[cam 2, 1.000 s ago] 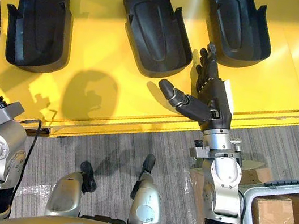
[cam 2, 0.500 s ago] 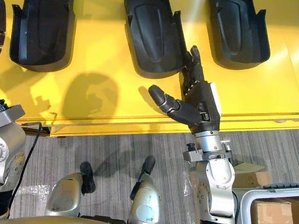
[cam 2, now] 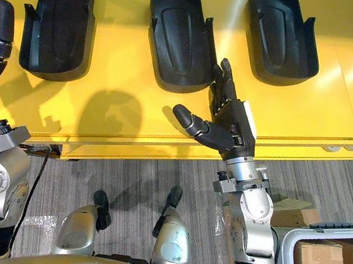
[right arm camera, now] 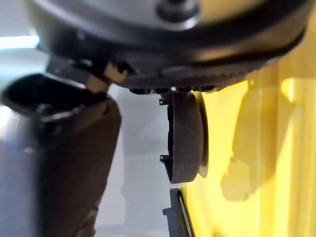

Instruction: Walk over and take three plastic housings, then place them on the shelf

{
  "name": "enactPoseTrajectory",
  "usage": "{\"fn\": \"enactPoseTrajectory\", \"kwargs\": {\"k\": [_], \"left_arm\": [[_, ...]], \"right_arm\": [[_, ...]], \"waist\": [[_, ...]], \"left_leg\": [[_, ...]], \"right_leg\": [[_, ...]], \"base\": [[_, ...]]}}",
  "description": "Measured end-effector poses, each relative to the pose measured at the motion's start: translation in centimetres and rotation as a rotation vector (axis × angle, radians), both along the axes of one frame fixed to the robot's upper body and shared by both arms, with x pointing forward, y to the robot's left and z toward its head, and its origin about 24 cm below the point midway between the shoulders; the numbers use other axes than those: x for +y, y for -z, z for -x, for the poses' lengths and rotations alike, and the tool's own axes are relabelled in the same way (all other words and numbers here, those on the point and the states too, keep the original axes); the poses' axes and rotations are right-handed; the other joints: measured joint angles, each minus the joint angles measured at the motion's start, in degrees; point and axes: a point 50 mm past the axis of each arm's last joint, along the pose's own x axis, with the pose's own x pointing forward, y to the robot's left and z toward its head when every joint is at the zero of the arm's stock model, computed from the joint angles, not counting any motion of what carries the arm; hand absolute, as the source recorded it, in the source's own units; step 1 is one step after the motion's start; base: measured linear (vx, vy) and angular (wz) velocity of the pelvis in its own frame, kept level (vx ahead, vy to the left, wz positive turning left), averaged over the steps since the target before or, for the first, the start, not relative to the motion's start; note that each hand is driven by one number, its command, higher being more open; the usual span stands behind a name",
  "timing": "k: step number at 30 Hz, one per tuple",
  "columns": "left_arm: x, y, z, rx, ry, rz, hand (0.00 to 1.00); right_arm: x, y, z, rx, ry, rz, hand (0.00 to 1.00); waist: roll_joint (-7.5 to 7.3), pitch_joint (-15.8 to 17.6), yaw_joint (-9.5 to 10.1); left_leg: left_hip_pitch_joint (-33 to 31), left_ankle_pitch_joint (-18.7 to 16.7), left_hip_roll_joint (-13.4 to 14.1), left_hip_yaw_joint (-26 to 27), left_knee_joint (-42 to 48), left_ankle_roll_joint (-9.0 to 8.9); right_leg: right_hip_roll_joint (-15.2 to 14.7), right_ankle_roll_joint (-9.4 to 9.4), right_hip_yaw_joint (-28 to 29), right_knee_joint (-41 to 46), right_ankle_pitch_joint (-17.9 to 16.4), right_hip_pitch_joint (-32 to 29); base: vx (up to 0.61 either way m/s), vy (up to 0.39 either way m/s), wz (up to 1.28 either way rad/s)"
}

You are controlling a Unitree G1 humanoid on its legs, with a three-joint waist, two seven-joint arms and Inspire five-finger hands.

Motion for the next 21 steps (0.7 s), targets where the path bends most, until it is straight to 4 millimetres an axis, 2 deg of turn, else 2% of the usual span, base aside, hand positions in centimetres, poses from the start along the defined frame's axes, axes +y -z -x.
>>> {"fn": "enactPoseTrajectory", "kwargs": {"k": [8, 21], "left_arm": [[-0.03, 0.04, -0.02, 0.001, 0.002, 0.001, 1.00], [-0.11, 0.02, -0.06, 0.003, 0.010, -0.014, 1.00]], "right_arm": [[0.09, 0.68, -0.12, 0.031, -0.022, -0.013, 1.00], [0.25, 0.84, -0.13, 0.037, -0.060, -0.010, 1.00]], "waist": [[0.19, -1.33, -0.03], [0.23, -1.35, -0.02]], "left_leg": [[0.05, 0.00, -0.01, 0.00, -0.04, 0.00], [0.06, 0.10, -0.03, -0.08, 0.00, -0.02]], "right_leg": [[0.00, -0.01, -0.01, -0.02, 0.00, 0.04], [-0.02, 0.00, -0.03, -0.01, 0.00, 0.10]], "base": [[0.00, 0.000, 0.00], [0.00, 0.000, 0.00]]}}
